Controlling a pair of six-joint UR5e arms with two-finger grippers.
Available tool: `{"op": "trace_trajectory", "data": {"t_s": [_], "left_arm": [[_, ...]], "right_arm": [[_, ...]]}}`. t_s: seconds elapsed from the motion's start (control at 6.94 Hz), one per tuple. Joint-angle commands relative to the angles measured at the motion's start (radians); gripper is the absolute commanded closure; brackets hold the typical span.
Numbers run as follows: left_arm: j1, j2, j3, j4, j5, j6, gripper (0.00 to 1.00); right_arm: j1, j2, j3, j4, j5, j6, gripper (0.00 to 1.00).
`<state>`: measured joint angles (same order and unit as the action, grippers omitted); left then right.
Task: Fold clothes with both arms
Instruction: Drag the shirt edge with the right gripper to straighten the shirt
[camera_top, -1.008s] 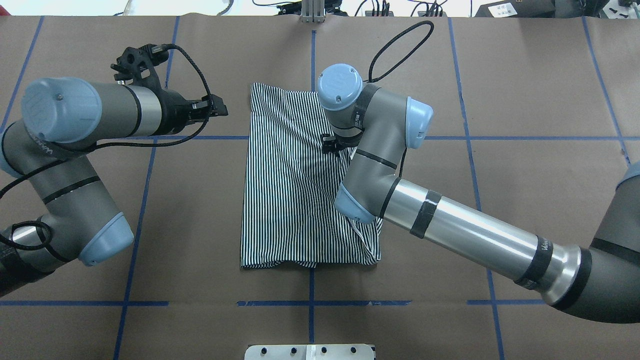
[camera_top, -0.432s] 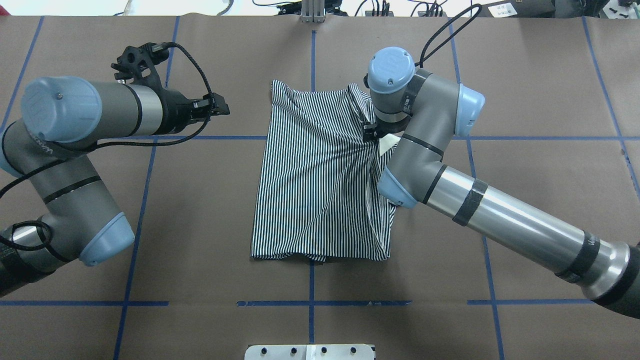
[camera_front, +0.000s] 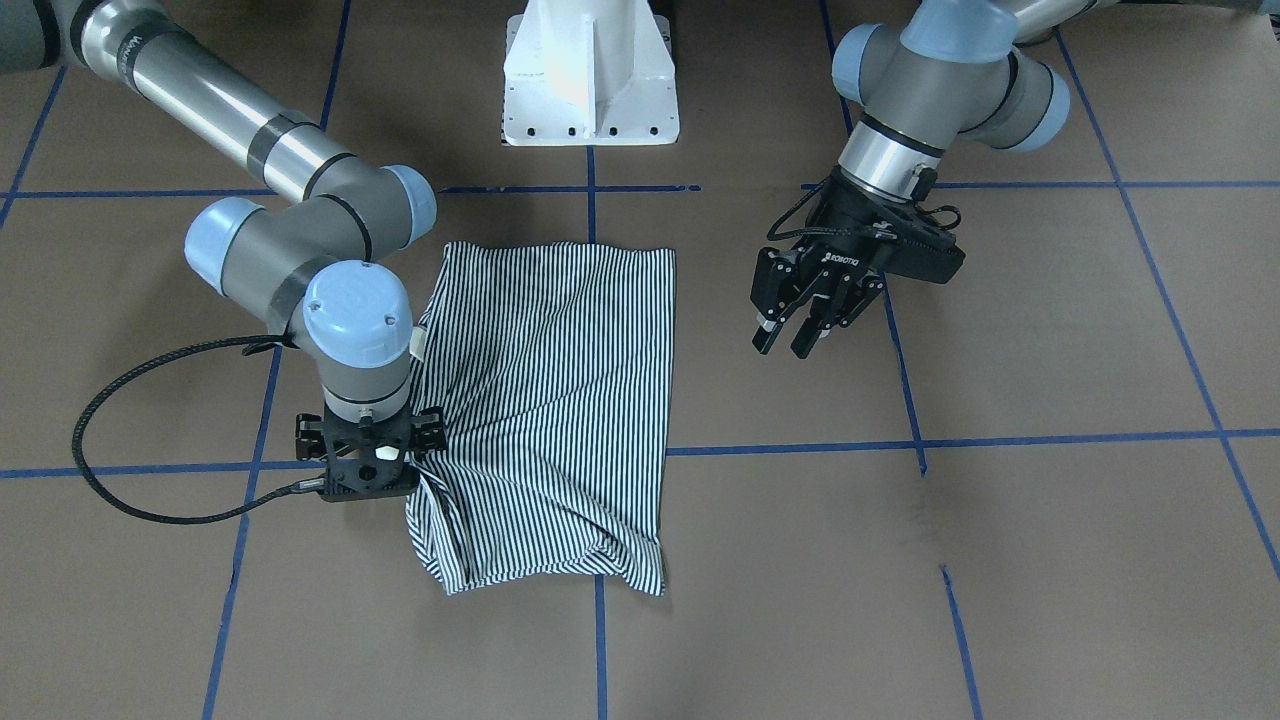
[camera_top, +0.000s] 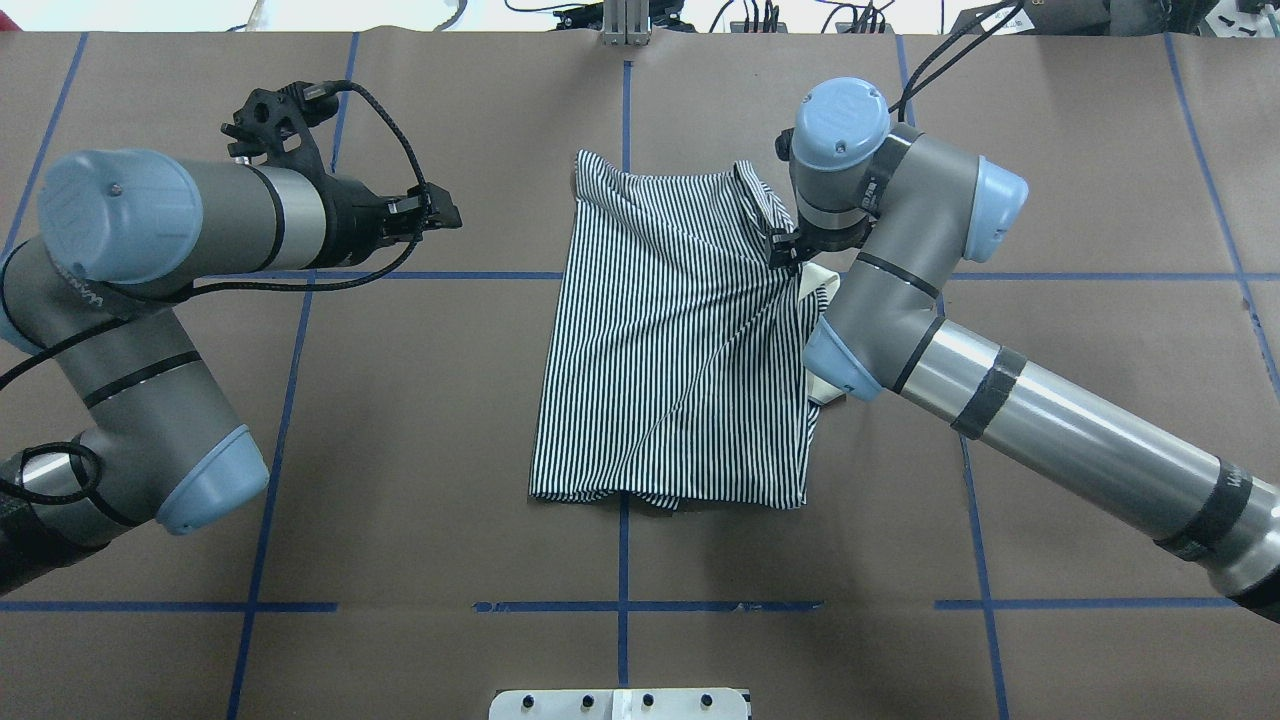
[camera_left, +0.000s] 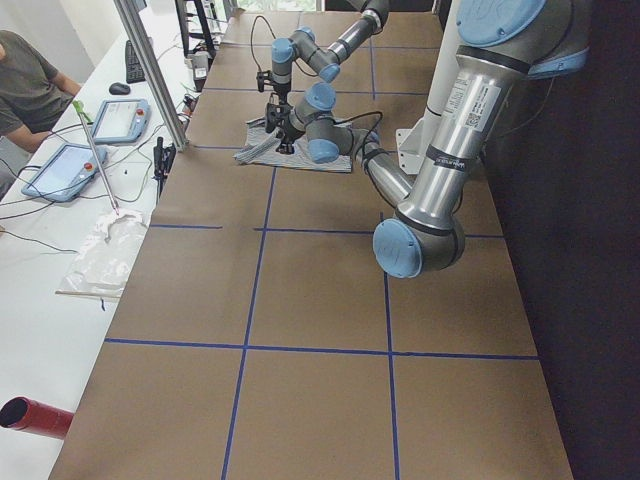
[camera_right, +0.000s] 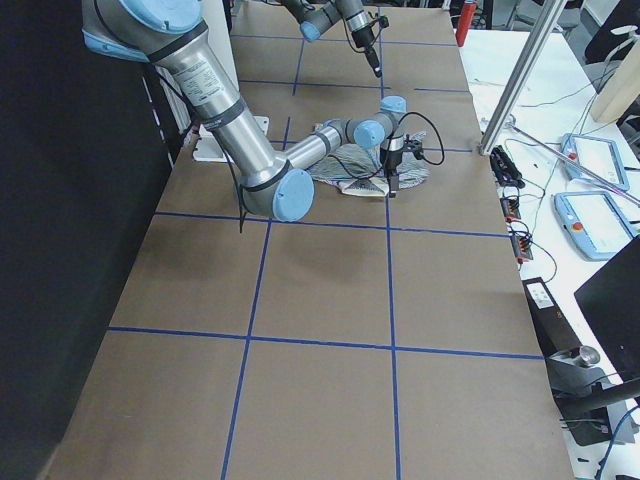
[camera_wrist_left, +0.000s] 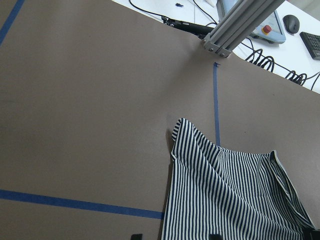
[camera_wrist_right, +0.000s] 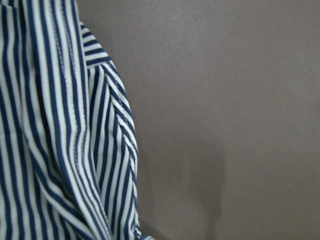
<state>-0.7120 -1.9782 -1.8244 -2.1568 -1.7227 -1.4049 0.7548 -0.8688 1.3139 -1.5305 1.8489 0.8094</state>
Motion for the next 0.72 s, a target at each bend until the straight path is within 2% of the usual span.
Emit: {"op": "trace_trajectory", "data": {"t_s": [0.0, 0.29, 0.58], "left_arm": [[0.000, -0.002, -0.013, 0.021, 0.000, -0.002, 0.46], [-0.001, -0.002, -0.035, 0.021, 0.002, -0.020, 0.46], [0.000, -0.001, -0.055, 0.021, 0.005, -0.040, 0.46]], "right_arm": [[0.046, 0.034, 0.015, -0.008, 0.035, -0.001, 0.00], [0.090, 0.033, 0.004, 0.004, 0.043, -0.010, 0.00], [0.101, 0.063, -0.063, 0.009, 0.039, 0.005, 0.00]]}}
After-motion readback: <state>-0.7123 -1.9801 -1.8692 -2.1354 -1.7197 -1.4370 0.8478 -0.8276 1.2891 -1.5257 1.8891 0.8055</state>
